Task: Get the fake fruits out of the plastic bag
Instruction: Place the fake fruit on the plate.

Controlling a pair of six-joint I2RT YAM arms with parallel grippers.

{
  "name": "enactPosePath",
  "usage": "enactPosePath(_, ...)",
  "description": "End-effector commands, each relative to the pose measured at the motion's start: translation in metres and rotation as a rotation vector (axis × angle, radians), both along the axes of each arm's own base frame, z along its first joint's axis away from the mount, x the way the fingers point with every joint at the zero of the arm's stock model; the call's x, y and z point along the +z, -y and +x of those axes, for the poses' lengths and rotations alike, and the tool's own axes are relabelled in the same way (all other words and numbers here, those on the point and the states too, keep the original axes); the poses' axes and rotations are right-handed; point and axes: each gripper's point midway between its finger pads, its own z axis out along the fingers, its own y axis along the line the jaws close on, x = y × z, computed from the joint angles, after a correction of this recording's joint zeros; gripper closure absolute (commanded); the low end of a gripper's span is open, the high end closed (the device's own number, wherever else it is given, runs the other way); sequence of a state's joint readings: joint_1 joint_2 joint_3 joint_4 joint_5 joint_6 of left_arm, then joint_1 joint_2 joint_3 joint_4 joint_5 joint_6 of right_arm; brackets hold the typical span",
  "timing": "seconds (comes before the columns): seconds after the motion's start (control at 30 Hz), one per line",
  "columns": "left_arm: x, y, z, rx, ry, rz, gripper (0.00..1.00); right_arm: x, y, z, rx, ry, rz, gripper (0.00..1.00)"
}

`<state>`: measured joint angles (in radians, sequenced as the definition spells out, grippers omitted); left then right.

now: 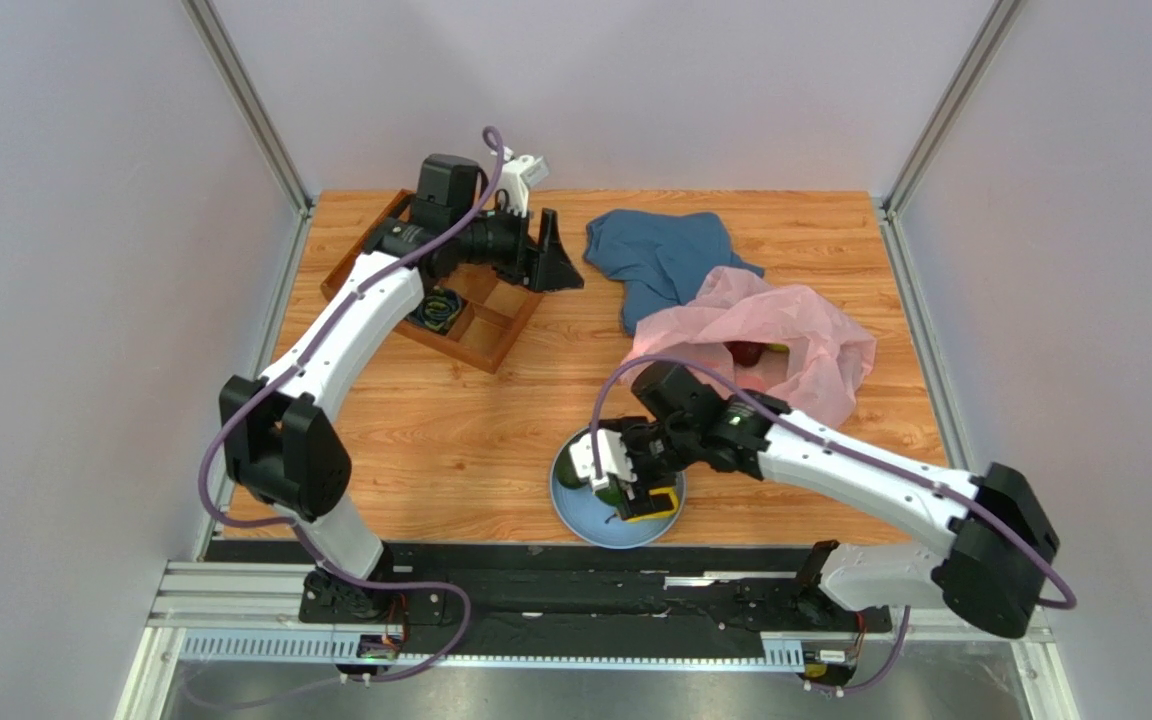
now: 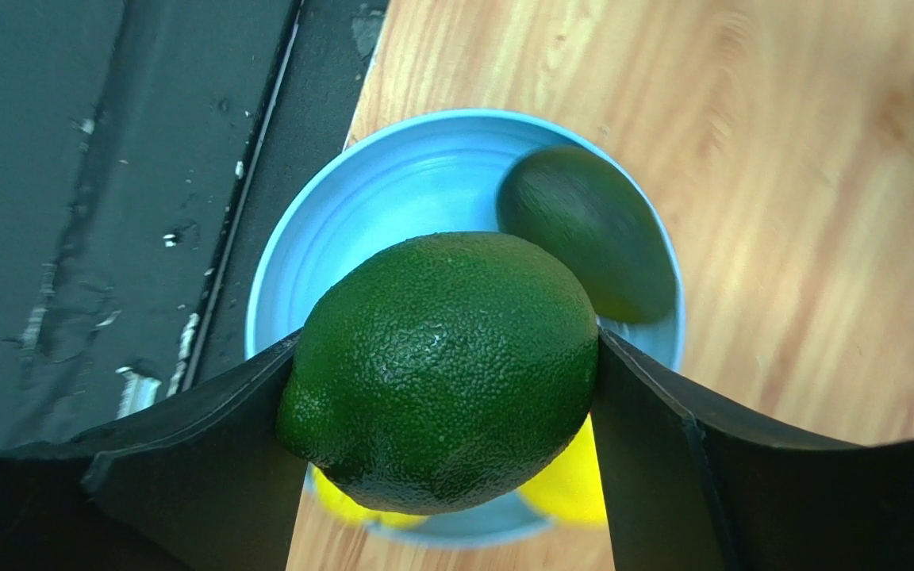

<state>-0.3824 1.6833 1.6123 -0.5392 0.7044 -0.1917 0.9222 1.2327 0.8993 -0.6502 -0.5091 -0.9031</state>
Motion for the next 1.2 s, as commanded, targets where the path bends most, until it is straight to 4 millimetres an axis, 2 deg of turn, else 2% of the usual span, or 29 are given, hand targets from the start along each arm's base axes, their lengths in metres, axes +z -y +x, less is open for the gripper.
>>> enactPosePath(0.0,0.046,-0.007,-0.027,-0.017,0.142,-0.043,0.20,-0.004,-0.040,0.005,0.166,0.142,0.109,0.38)
enactPosePath(0.07,0.044,-0.011,-0.034,-0.014,0.150,-0.041,0.20,-0.005,-0.048,0.003,0.197,0.142,0.124,0.37)
enactPosePath(0.17,0.039,-0.015,-0.043,-0.013,0.148,-0.036,0.20,-0.017,-0.051,-0.001,0.233,0.124,0.103,0.32)
enactPosePath(0.2,0.038,-0.016,-0.043,-0.012,0.149,-0.032,0.20,-0.020,-0.052,-0.004,0.249,0.107,0.104,0.27)
enactPosePath(0.23,0.037,-0.017,-0.046,-0.012,0.152,-0.030,0.20,-0.021,-0.053,-0.006,0.260,0.099,0.107,0.07)
enactPosePath(0.27,0.036,-0.018,-0.046,-0.013,0.153,-0.028,0.20,-0.021,-0.053,-0.009,0.273,0.090,0.109,0.00)
enactPosePath(0.37,0.039,-0.018,-0.047,-0.014,0.161,-0.027,0.20,-0.015,-0.052,-0.011,0.298,0.087,0.106,0.00)
enactPosePath(0.4,0.040,-0.018,-0.046,-0.013,0.164,-0.026,0.20,-0.011,-0.051,-0.007,0.276,0.104,0.094,0.00)
enactPosePath(0.43,0.043,-0.018,-0.045,-0.012,0.170,-0.027,0.20,0.006,-0.052,-0.001,0.253,0.139,0.114,0.00)
enactPosePath(0.53,0.048,-0.020,-0.037,0.022,0.190,-0.018,0.19,0.033,-0.037,0.010,0.171,0.184,0.108,0.00)
enactPosePath(0.57,0.048,-0.021,-0.034,0.033,0.198,-0.013,0.18,0.052,-0.026,0.006,0.154,0.208,0.129,0.00)
enactPosePath(0.63,0.048,-0.024,-0.027,0.060,0.218,0.012,0.17,0.071,-0.010,0.008,0.075,0.234,0.131,0.00)
enactPosePath(0.67,0.047,-0.025,-0.026,0.062,0.226,0.021,0.17,0.085,0.005,0.003,0.044,0.247,0.143,0.00)
enactPosePath(0.73,0.046,-0.026,-0.027,0.027,0.255,0.041,0.16,0.095,0.027,0.008,-0.060,0.277,0.131,0.00)
enactPosePath(0.8,0.043,-0.024,-0.031,-0.004,0.267,0.045,0.16,0.105,0.050,0.018,-0.255,0.259,0.144,0.00)
enactPosePath(0.83,0.042,-0.022,-0.032,-0.016,0.268,0.045,0.01,0.106,0.063,0.030,-0.354,0.247,0.139,0.00)
enactPosePath(0.9,0.042,-0.014,-0.038,-0.055,0.267,0.040,0.01,0.106,0.080,0.045,-0.546,0.177,0.145,0.00)
enactPosePath(0.93,0.039,-0.010,-0.041,-0.069,0.257,0.044,0.01,0.105,0.096,0.060,-0.658,0.151,0.138,0.01)
enactPosePath(1.0,0.039,0.007,-0.053,-0.123,0.255,0.035,0.01,0.103,0.109,0.069,-0.794,0.065,0.133,0.03)
enactPosePath(1.03,0.036,0.014,-0.058,-0.150,0.250,0.033,0.01,0.096,0.117,0.077,-0.855,0.030,0.104,0.08)
enactPosePath(1.07,0.033,0.029,-0.071,-0.206,0.251,0.033,0.01,0.088,0.122,0.077,-0.882,0.005,0.073,0.11)
enactPosePath(1.13,0.024,0.043,-0.080,-0.261,0.286,0.065,0.01,0.072,0.135,0.087,-0.971,-0.021,0.016,0.18)
enactPosePath(1.17,0.021,0.056,-0.092,-0.304,0.293,0.069,0.01,0.071,0.141,0.093,-1.015,-0.029,0.011,0.20)
